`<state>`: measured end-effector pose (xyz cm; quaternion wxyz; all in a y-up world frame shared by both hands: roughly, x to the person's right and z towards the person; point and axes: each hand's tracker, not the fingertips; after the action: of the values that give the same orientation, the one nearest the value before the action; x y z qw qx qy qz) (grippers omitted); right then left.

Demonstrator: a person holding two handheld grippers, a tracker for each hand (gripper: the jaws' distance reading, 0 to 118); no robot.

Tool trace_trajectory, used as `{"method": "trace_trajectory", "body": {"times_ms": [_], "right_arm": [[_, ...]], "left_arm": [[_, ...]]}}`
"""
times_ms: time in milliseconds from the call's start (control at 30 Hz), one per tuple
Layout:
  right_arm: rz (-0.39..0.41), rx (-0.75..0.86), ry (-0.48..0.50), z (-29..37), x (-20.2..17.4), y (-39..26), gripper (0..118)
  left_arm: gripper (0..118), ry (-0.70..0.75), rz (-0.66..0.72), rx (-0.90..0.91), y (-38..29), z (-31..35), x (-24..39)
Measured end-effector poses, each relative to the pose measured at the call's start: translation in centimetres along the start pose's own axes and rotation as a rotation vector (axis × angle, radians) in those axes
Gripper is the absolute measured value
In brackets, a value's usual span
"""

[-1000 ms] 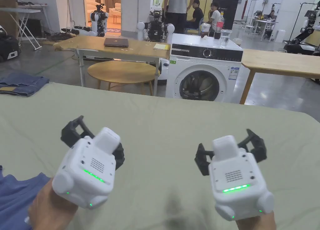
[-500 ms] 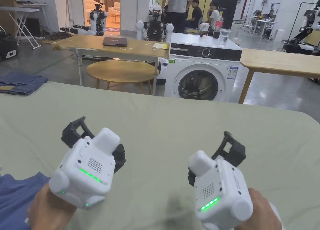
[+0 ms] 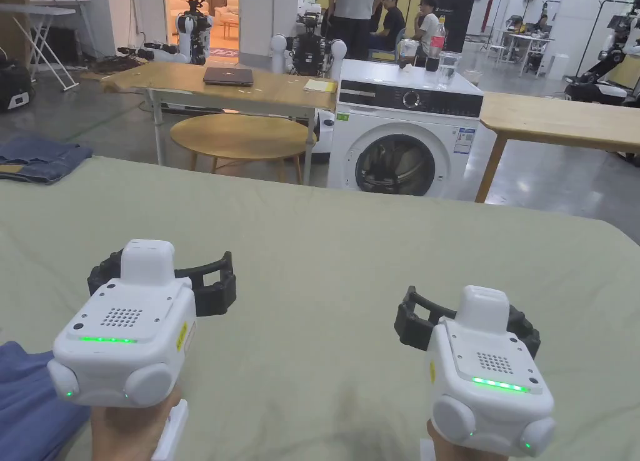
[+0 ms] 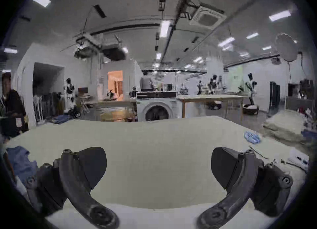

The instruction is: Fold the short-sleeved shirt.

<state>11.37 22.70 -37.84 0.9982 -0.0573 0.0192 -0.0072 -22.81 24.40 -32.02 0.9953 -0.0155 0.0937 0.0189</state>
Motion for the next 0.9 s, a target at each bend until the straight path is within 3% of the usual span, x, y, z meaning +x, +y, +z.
{"method": "trace_trajectory", "body": {"times_ms": [167,233,267,333,367,500,633,733,900], "right_arm": [[0.083,0.033,0.021,0.5,-1.7,0.8,118],[0.083,0.041,0.033,0.7,-1.9,1.1,111],[0.081,0.045,0.034,0.9,-2.1,1.3,97],[0.066,0.067,0.021,1.3,-2.3,1.6,32],[0.072,0.072,0.002,1.4,-2.5,1.7,7],[0.063,0.086,0.019,1.4,-2.1,1.8,1],[0.083,0.094,0.005,1.8,-2.1,2.3,0],[0.058,0.061,0.012,1.7,-1.6,2.8,0],[0.041,0.048,0.038,1.5,-2.3,3.2,0]], "left_arm": [[116,0.008,-0.033,-0.012,0.2,0.1,0.7],[95,-0.018,-0.042,-0.003,0.3,0.2,0.6],[78,-0.029,-0.050,-0.002,0.5,0.4,0.7],[29,-0.011,-0.082,-0.016,0.8,0.4,0.9],[11,0.002,-0.089,-0.026,1.0,0.3,0.9],[0,0.022,-0.064,-0.033,1.3,0.4,0.4],[0,0.058,-0.065,-0.021,1.6,0.8,0.1],[0,0.066,-0.016,-0.027,1.9,1.2,-0.8],[0,0.088,-0.045,-0.038,2.6,1.9,-2.7]]}}
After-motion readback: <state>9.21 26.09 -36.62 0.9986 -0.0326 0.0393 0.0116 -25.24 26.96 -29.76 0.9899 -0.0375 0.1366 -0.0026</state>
